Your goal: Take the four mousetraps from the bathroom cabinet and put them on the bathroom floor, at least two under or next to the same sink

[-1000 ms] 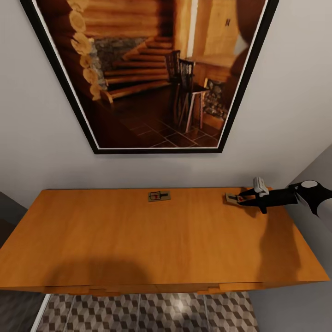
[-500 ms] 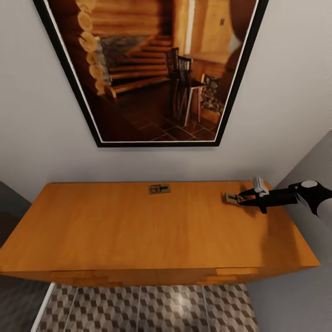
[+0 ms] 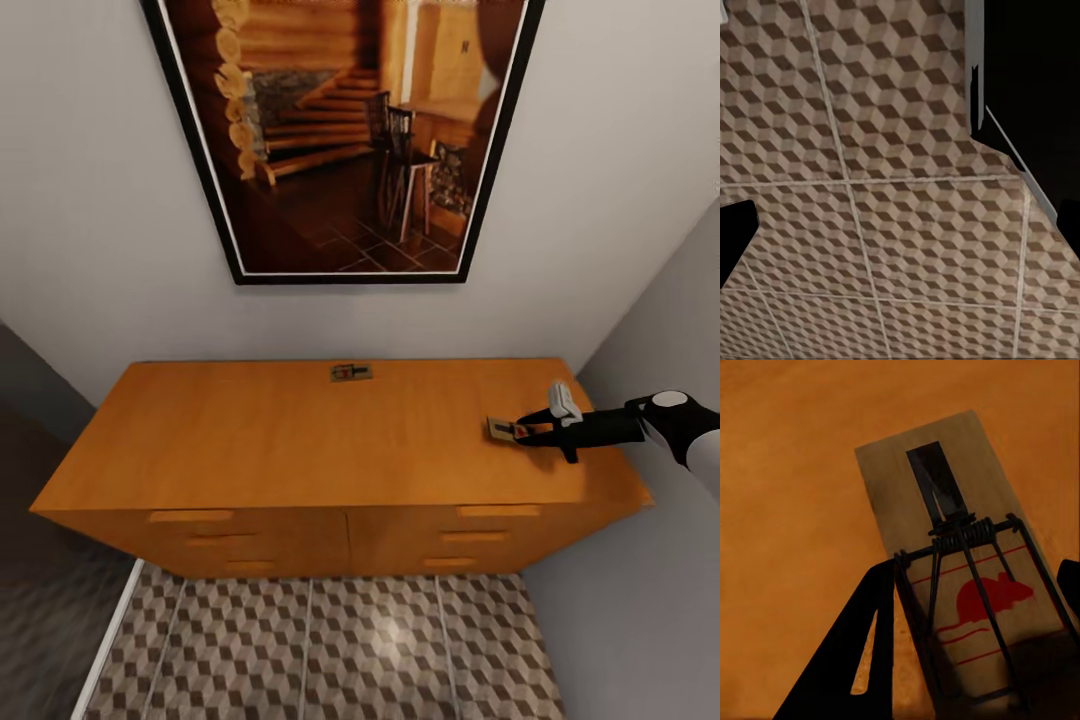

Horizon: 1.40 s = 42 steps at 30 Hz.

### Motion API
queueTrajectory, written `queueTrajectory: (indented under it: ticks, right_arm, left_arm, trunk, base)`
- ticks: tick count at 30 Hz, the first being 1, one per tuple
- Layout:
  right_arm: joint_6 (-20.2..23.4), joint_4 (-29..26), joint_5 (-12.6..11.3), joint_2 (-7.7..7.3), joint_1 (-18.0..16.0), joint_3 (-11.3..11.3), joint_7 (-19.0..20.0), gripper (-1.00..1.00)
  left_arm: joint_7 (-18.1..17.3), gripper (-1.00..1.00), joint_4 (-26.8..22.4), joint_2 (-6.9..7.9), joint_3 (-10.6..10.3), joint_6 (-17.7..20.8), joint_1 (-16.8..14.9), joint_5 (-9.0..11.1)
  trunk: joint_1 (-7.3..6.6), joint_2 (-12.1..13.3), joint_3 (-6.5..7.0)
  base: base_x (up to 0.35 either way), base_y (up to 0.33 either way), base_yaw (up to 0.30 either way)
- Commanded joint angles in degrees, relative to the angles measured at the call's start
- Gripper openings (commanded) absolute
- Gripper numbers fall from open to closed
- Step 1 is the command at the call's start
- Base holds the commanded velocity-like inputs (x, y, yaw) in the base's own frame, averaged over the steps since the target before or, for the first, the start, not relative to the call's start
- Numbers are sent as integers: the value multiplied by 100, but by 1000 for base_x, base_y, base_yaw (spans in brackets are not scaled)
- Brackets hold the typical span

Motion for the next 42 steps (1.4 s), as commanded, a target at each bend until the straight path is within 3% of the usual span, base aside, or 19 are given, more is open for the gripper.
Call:
queueTrajectory:
  ticks: [1, 42]
  right_arm:
    - [-30, -2, -14, -1, -5, 23, 0, -100]
    - [-35, 7, -5, 2, -5, 16, -30, -100]
  left_arm:
    - [7, 100, 23, -2, -50, -38, -9, 42]
    - [1, 100, 23, 0, -50, -42, -9, 42]
  trunk:
    - [0, -11, -9]
    - [0, -11, -9]
  base:
    - [-323, 120, 0]
    - [-277, 194, 0]
